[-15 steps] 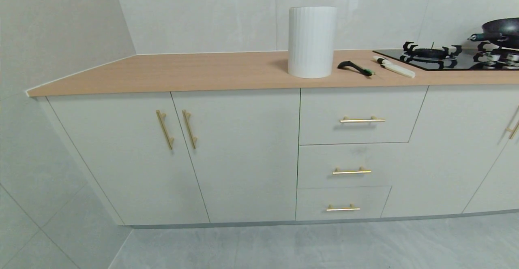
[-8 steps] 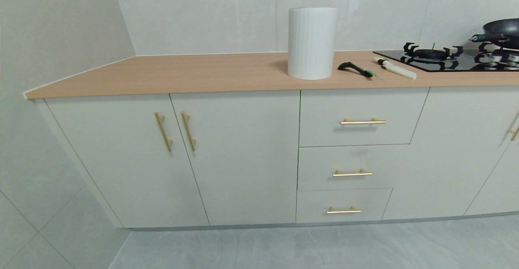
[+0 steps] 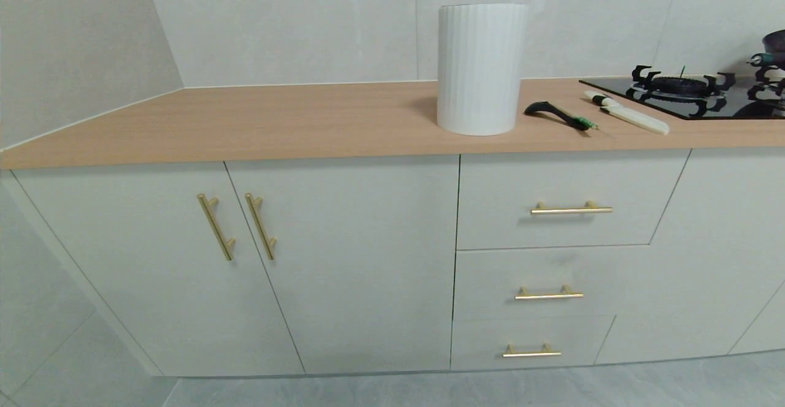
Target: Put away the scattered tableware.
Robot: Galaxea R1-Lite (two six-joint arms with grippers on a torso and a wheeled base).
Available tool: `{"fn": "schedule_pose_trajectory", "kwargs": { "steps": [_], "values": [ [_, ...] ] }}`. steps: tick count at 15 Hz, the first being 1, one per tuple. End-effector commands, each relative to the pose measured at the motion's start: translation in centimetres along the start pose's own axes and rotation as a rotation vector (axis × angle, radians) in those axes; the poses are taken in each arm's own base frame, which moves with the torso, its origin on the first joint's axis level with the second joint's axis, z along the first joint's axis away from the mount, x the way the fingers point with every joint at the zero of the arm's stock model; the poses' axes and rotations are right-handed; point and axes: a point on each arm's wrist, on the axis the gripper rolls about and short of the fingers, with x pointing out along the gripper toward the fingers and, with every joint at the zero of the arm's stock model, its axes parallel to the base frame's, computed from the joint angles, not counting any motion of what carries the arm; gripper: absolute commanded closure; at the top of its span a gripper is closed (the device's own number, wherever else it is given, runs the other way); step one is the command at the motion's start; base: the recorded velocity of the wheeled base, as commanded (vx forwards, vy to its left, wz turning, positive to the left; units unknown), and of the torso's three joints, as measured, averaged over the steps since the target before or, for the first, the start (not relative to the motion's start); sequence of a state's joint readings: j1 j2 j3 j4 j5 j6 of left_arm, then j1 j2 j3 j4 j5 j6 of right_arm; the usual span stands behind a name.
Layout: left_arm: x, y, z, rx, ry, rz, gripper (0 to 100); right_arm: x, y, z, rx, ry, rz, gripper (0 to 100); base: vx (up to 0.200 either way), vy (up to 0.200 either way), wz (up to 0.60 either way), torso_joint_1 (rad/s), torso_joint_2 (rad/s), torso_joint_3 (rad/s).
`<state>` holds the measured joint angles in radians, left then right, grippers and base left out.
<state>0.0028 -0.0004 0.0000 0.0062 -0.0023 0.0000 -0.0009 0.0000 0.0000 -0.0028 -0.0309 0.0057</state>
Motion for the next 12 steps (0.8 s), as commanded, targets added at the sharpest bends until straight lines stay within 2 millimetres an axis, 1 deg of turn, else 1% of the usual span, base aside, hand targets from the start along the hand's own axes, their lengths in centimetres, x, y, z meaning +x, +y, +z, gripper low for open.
{"fn": "schedule_pose_trajectory", "kwargs": {
  "steps": [1, 12],
  "values": [
    [0.0, 0.0, 0.0, 0.0, 0.0, 0.0, 0, 0.01, 0.0, 0.01, 0.0, 0.001, 0.001, 0, 0.0, 0.0, 0.0, 0.0, 0.0, 0.0],
    [0.0, 0.0, 0.0, 0.002, 0.0, 0.0, 0, 0.0, 0.01, 0.0, -0.009, 0.0, 0.003, 0, 0.0, 0.0, 0.0, 0.0, 0.0, 0.0]
  ]
}}
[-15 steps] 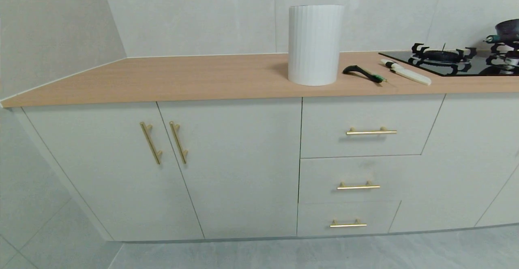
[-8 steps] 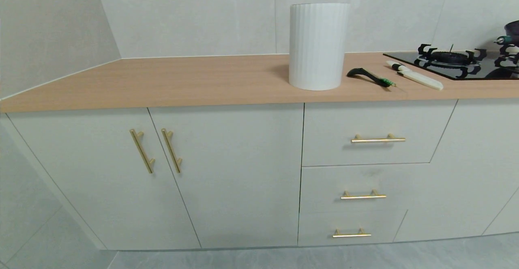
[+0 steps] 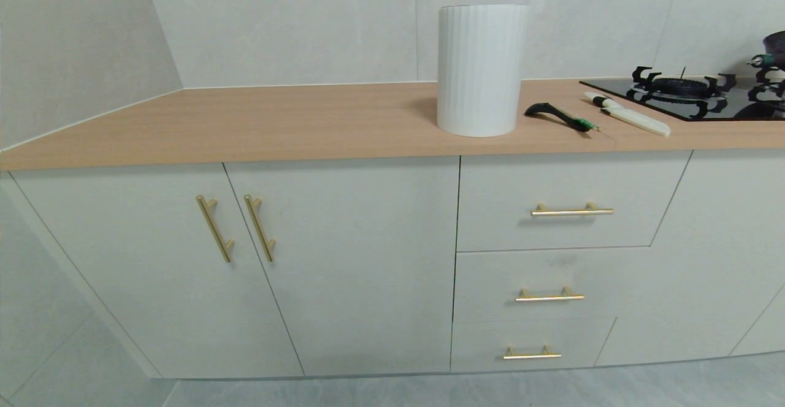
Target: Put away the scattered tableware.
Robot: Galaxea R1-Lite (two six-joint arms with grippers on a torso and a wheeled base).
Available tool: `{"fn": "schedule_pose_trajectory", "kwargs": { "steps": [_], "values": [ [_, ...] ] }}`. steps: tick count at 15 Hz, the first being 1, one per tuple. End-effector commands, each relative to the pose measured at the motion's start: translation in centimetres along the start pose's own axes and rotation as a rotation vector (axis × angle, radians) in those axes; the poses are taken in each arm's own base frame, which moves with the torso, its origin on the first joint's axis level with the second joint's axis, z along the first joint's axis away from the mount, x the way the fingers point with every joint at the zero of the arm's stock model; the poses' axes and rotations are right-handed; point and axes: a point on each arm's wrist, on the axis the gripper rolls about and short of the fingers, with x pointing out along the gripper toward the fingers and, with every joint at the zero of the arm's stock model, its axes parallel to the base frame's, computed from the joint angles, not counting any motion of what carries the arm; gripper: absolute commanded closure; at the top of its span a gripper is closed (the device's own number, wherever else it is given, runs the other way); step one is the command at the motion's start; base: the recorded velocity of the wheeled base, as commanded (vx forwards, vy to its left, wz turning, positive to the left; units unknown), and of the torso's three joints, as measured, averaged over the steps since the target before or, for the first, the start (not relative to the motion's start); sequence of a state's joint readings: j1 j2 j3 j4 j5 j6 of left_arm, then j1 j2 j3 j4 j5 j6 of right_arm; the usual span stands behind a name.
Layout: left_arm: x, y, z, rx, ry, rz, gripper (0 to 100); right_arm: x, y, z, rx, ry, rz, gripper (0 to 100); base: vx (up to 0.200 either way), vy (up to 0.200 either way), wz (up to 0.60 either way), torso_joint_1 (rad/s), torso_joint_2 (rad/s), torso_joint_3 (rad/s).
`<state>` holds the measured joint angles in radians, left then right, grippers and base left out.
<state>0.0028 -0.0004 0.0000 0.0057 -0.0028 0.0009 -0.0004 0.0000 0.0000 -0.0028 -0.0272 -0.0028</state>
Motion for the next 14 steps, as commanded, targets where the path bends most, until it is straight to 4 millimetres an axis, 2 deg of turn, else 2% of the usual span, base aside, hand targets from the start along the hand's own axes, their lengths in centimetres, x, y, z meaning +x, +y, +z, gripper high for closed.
{"fn": "schedule_pose_trajectory", "kwargs": {
  "steps": [1, 2, 3, 4, 5, 6, 7, 9, 10, 11, 12, 13, 14],
  "values": [
    [0.0, 0.0, 0.0, 0.001, 0.001, 0.0, 0, 0.0, 0.0, 0.2, -0.012, -0.013, -0.002, 0, 0.0, 0.0, 0.0, 0.0, 0.0, 0.0],
    [0.0, 0.0, 0.0, -0.001, 0.001, 0.0, 0, -0.3, 0.0, 1.4, -0.011, -0.048, 0.006, 0, 0.0, 0.0, 0.0, 0.0, 0.0, 0.0],
    [0.0, 0.0, 0.0, -0.001, 0.001, 0.0, 0, -0.3, -0.1, 5.9, 0.038, -0.064, 0.041, 0, 0.0, 0.0, 0.0, 0.0, 0.0, 0.0],
    [0.0, 0.0, 0.0, 0.001, 0.001, 0.002, 0, 0.3, -0.1, 7.3, 0.04, -0.036, 0.059, 0, 0.0, 0.0, 0.0, 0.0, 0.0, 0.0],
    [0.0, 0.0, 0.0, 0.001, 0.001, 0.002, 0, 2.1, 0.0, 9.3, 0.028, 0.042, 0.09, 0, 0.0, 0.0, 0.0, 0.0, 0.0, 0.0],
    [0.0, 0.0, 0.0, 0.001, 0.001, 0.0, 0, 2.4, 0.1, 9.5, 0.026, 0.054, 0.093, 0, 0.0, 0.0, 0.0, 0.0, 0.0, 0.0],
    [0.0, 0.0, 0.0, 0.001, 0.001, 0.0, 0, 5.1, 0.4, 10.9, 0.0, 0.164, 0.104, 0, 0.0, 0.0, 0.0, 0.0, 0.0, 0.0],
    [0.0, 0.0, 0.0, 0.001, 0.001, 0.0, 0, 10.0, 1.0, 12.3, -0.036, 0.293, 0.112, 0, 0.0, 0.0, 0.0, 0.0, 0.0, 0.0],
    [0.0, 0.0, 0.0, 0.001, 0.001, 0.0, 0, 10.7, 1.1, 12.4, -0.037, 0.311, 0.118, 0, 0.0, 0.0, 0.0, 0.0, 0.0, 0.0],
    [0.0, 0.0, 0.0, -0.001, 0.001, 0.0, 0, 13.4, 1.7, 13.0, -0.042, 0.369, 0.154, 0, 0.0, 0.0, 0.0, 0.0, 0.0, 0.0],
    [0.0, 0.0, 0.0, 0.001, 0.001, 0.0, 0, 14.6, 1.9, 13.1, -0.044, 0.396, 0.161, 0, 0.0, 0.0, 0.0, 0.0, 0.0, 0.0],
    [0.0, 0.0, 0.0, 0.001, 0.001, 0.0, 0, 17.0, 2.3, 12.9, -0.043, 0.458, 0.183, 0, 0.0, 0.0, 0.0, 0.0, 0.0, 0.0],
    [0.0, 0.0, 0.0, 0.001, 0.001, 0.0, 0, 18.5, 2.6, 12.7, -0.039, 0.493, 0.204, 0, 0.0, 0.0, 0.0, 0.0, 0.0, 0.0]
  ]
}}
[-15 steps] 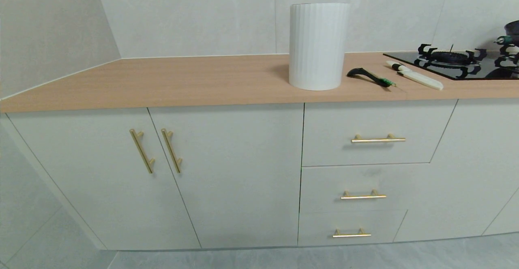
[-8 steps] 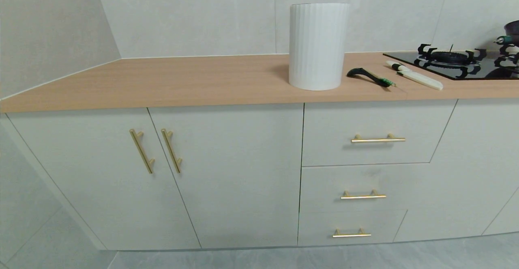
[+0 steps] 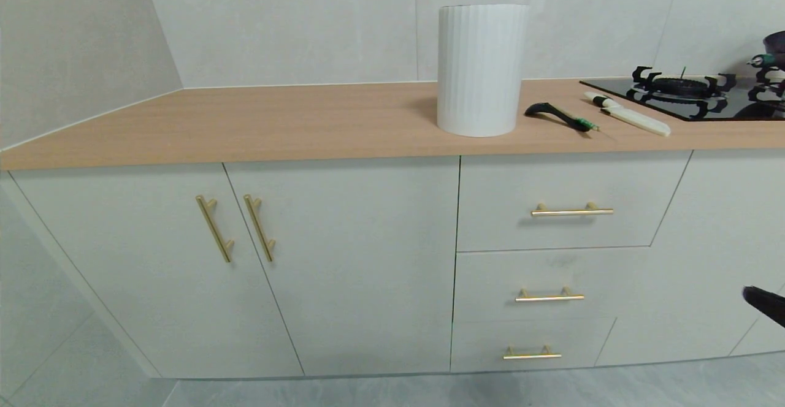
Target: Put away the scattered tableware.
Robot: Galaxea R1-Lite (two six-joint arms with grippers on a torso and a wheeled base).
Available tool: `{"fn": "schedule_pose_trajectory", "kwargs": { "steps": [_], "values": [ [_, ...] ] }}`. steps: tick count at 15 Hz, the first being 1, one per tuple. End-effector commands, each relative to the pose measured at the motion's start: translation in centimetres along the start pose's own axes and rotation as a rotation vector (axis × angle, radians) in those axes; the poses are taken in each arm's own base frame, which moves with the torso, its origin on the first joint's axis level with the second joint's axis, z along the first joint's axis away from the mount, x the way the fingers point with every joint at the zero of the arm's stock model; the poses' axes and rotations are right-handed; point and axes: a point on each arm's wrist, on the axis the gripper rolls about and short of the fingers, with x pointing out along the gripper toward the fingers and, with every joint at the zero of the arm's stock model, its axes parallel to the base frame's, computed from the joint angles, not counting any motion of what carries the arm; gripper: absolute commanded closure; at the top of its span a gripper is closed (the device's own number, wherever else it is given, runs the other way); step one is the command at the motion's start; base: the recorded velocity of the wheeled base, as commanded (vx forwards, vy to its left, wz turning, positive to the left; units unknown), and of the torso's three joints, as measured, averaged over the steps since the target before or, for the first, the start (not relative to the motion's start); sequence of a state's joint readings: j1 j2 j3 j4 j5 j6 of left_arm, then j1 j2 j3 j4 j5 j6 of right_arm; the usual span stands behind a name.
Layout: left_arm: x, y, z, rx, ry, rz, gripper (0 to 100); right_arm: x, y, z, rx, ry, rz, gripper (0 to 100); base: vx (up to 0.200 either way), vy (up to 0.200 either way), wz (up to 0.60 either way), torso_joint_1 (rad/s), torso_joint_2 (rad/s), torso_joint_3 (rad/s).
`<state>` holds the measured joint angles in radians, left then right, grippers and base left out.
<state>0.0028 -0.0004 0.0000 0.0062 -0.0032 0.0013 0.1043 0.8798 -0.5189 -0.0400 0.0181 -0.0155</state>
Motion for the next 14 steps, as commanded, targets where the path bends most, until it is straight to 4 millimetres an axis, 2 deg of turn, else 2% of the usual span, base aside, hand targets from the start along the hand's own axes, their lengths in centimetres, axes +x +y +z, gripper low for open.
{"fn": "schedule_pose_trajectory", "kwargs": {
  "steps": [1, 2, 7, 10, 12, 14],
  "values": [
    [0.0, 0.0, 0.0, -0.001, 0.0, 0.0, 0, 8.7, 0.2, 2.0, 0.001, 0.218, 0.078, 0, 0.0, 0.0, 0.0, 0.0, 0.0, 0.0],
    [0.0, 0.0, 0.0, 0.0, 0.0, 0.002, 0, 10.8, 0.2, 1.9, 0.004, 0.271, 0.08, 0, 0.0, 0.0, 0.0, 0.0, 0.0, 0.0],
    [0.0, 0.0, 0.0, 0.0, 0.0, 0.0, 0, 18.1, 0.0, 0.1, -0.01, 0.353, 0.087, 0, 0.0, 0.0, 0.0, 0.0, 0.0, 0.0],
    [0.0, 0.0, 0.0, 0.0, 0.0, 0.0, 0, 25.3, -1.3, -3.6, 0.003, 0.413, 0.05, 0, 0.0, 0.0, 0.0, 0.0, 0.0, 0.0],
    [0.0, 0.0, 0.0, 0.0, 0.0, 0.0, 0, 27.9, -1.5, -6.2, 0.004, 0.424, 0.038, 0, 0.0, 0.0, 0.0, 0.0, 0.0, 0.0],
    [0.0, 0.0, 0.0, 0.0, 0.0, 0.002, 0, 29.2, -1.4, -8.1, 0.003, 0.441, 0.041, 0, 0.0, 0.0, 0.0, 0.0, 0.0, 0.0]
  ]
}}
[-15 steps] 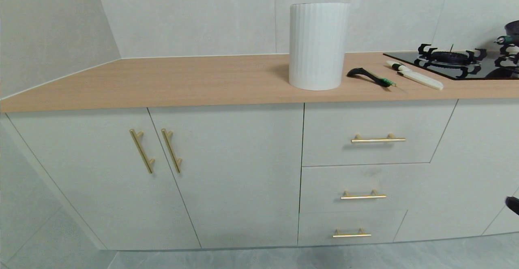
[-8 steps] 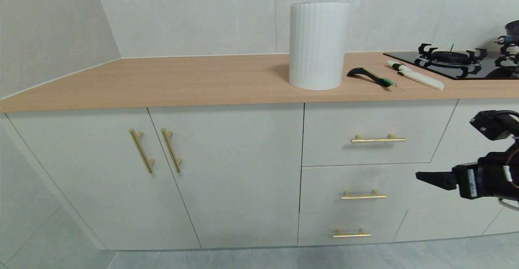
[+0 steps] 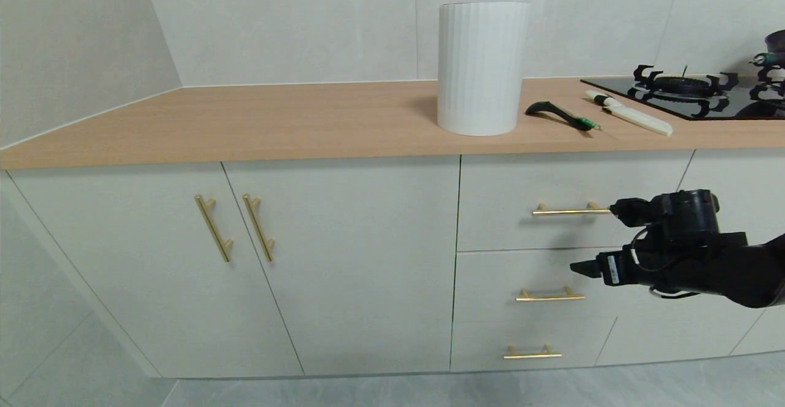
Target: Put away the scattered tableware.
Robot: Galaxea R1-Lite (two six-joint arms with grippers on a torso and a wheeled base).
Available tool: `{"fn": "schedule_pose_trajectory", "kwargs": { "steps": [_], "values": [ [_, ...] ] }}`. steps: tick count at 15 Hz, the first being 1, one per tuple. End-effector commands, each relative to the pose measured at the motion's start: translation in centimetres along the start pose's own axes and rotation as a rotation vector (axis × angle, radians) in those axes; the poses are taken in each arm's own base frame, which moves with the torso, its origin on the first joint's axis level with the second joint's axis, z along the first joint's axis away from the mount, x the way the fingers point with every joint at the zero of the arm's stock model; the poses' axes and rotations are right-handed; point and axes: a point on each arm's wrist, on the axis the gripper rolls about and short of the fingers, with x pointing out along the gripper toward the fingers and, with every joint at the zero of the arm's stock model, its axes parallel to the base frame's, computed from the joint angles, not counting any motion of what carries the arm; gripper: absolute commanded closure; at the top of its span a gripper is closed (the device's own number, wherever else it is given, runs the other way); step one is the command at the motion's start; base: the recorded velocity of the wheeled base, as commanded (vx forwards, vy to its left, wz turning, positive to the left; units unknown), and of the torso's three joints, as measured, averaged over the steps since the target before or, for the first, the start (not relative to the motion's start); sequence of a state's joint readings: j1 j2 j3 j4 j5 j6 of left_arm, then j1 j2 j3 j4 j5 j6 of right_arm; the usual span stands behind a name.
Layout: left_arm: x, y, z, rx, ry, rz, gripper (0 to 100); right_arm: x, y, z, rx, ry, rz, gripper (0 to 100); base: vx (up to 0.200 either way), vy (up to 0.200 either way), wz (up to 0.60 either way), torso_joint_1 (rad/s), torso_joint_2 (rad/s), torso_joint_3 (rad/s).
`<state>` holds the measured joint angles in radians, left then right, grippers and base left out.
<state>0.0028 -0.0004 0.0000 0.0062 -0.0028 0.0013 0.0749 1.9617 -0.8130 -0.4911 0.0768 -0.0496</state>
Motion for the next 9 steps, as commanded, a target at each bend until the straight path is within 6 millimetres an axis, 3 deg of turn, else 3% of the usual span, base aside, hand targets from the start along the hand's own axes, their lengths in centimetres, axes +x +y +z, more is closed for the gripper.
{"fn": "schedule_pose_trajectory", "kwargs": {
  "steps": [1, 5, 9],
  "values": [
    [0.0, 0.0, 0.0, 0.0, 0.0, 0.0, 0, 4.5, -0.2, -3.5, 0.007, 0.112, -0.002, 0, 0.0, 0.0, 0.0, 0.0, 0.0, 0.0],
    [0.0, 0.0, 0.0, 0.0, 0.0, 0.0, 0, 8.2, -0.2, -5.6, -0.006, 0.052, -0.071, 0, 0.0, 0.0, 0.0, 0.0, 0.0, 0.0],
    [0.0, 0.0, 0.0, 0.0, 0.0, 0.0, 0, 10.5, 0.2, -6.6, -0.019, -0.035, -0.116, 0, 0.0, 0.0, 0.0, 0.0, 0.0, 0.0]
  ]
}}
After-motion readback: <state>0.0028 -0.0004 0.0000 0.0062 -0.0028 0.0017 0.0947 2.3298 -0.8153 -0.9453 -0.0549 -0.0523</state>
